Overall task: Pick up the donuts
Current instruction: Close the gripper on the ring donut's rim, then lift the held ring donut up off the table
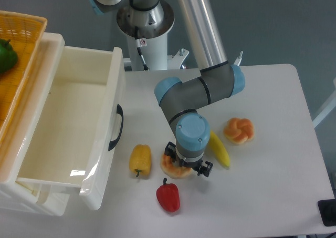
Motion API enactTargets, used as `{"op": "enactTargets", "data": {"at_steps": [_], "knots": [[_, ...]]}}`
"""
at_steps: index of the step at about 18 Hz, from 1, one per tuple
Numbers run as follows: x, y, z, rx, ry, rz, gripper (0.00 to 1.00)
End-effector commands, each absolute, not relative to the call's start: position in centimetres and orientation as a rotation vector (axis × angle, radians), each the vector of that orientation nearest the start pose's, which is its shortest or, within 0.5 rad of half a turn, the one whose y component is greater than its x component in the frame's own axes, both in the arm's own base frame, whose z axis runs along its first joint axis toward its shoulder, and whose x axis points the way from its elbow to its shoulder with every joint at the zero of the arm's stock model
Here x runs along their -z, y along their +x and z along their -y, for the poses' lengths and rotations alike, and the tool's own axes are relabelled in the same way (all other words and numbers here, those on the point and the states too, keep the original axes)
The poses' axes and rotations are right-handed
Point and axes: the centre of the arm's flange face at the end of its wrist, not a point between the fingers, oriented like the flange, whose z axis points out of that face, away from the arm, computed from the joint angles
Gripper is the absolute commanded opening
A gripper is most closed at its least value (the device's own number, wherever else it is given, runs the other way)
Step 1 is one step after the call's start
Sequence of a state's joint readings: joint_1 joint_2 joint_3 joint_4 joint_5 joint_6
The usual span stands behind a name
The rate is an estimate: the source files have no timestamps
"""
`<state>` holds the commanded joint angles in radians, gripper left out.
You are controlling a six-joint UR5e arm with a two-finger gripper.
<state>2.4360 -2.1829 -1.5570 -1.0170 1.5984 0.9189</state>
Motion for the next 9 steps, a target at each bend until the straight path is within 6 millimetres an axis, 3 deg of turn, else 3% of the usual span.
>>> {"op": "enactTargets", "data": {"at_steps": [2, 7, 9], "knots": [[-18.62, -42.07, -52.99, 0.026, -3.189, -0.087, 0.42], [-18.96, -42.29, -53.1, 0.042, -3.166, -0.08, 0.0], [-19.22, -42.35, -53.14, 0.058, -3.148, -0.074, 0.0]]}}
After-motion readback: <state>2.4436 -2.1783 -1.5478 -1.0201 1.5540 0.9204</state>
